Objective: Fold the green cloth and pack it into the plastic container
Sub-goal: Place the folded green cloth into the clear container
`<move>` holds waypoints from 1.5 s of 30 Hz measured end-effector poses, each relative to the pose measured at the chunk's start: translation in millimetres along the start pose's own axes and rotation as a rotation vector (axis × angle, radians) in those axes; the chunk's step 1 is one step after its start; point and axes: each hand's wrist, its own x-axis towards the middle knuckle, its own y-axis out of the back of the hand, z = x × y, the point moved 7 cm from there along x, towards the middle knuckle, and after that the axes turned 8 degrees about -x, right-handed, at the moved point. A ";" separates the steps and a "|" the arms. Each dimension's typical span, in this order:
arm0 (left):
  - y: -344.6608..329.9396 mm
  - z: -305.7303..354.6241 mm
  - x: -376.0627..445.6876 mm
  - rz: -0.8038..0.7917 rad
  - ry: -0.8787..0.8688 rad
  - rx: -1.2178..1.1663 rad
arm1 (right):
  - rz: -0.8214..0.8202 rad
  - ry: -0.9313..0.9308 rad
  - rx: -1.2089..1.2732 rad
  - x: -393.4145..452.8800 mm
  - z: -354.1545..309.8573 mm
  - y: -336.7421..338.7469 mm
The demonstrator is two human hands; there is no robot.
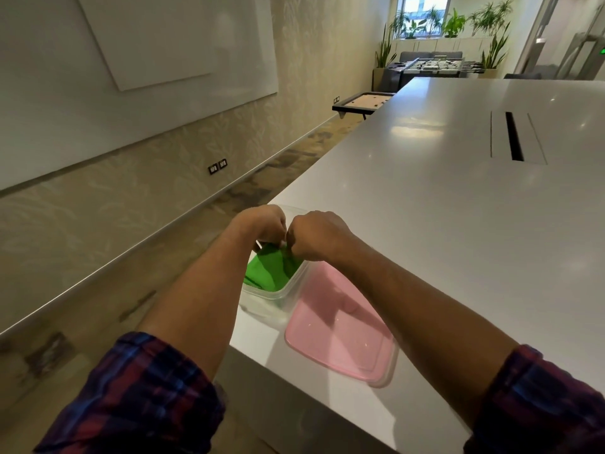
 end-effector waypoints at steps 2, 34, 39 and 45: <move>-7.5 -1.2 3.6 -0.021 -0.008 0.107 | 0.010 -0.011 -0.067 1.5 -0.4 -1.6; 6.5 24.4 -27.7 0.196 -0.230 0.534 | 0.003 -0.059 0.113 14.4 4.1 3.8; 29.6 59.8 -39.2 0.467 -0.359 0.424 | 0.241 -0.133 0.178 -2.6 29.8 31.3; 27.1 102.3 -42.6 0.623 -0.474 0.282 | 0.399 -0.201 0.263 -32.3 72.3 41.5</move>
